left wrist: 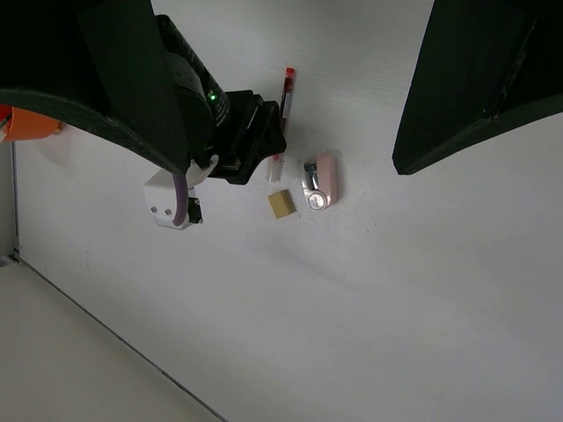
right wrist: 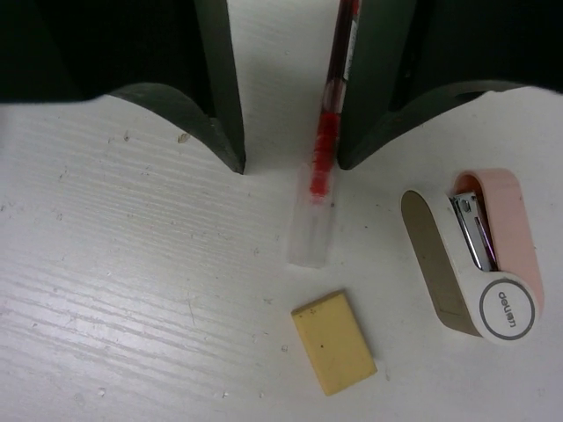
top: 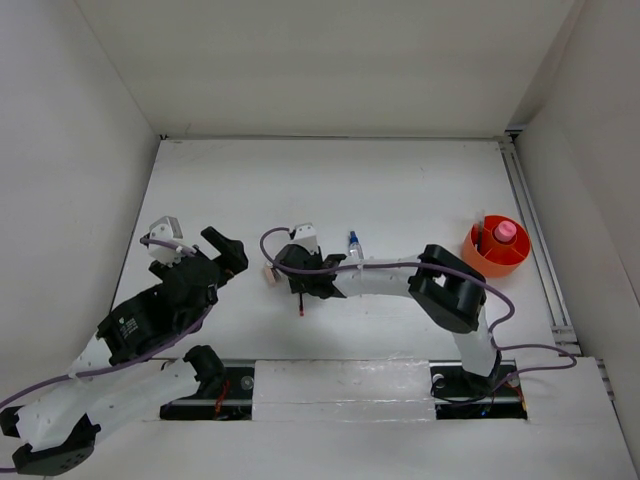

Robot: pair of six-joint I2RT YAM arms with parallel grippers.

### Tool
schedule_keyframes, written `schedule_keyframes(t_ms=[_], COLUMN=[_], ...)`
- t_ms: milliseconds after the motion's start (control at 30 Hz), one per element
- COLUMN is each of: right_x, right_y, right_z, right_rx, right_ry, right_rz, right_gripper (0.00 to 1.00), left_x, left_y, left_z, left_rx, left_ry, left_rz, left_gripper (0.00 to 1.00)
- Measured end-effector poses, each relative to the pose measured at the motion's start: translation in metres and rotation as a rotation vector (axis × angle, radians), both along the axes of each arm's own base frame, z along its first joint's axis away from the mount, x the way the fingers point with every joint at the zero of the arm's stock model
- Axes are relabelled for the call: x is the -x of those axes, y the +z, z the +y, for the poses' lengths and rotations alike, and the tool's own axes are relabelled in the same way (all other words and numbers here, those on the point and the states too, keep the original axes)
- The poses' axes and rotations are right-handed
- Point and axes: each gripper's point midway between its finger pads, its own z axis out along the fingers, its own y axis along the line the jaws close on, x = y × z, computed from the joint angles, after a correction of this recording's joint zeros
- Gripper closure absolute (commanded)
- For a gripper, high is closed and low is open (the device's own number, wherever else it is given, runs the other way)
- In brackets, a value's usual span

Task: Sort the stationery into containers
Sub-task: Pick up the pen from the center of the board.

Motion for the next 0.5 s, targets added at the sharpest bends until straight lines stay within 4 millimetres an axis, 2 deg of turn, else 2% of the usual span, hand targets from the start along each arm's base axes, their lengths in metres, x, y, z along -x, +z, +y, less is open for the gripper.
schedule_keyframes(t_ms=[67,200,300,367,433,500], right_x=[-0.0014,-0.0022,-0.0026,-0.0025,-0.0026,-0.0032], right_y=[-0.0009,-0.0013,-0.0018,-0.0022,-0.0022,-0.0016], right_z=[-0.0009,-0.0028,-0.0035,-0.0035,-0.0033,-0.0022], right_rx=[0.005,0.010,0.010,0.009,0.007,0.001], right_ry=[-0.009,-0.021,-0.026,-0.030,-0.031,-0.032], right_rz=[-0.005,-0.008,-0.008,-0.008,-0.008,-0.011], right_gripper=[0.60,0.64,0.72,0.79,0.96,1.00], left_x=[0.0000,-0.0001,0.0002,0.0005,0.0005,0.0006], left_y=[0.0000,0.0001,0.0006,0.0010,0.0010,0.0012], left_z=[0.0000,0.0001,0.0007,0.0010,0.0009,0.0012], left_rx=[0.000,0.000,0.002,0.004,0.004,0.005], left_ry=[0.000,0.001,0.001,0.002,0.001,0.002], left_rz=[0.000,-0.001,-0.003,-0.004,-0.004,-0.005], left_gripper=[0.00,0.00,0.00,0.00,0.00,0.00])
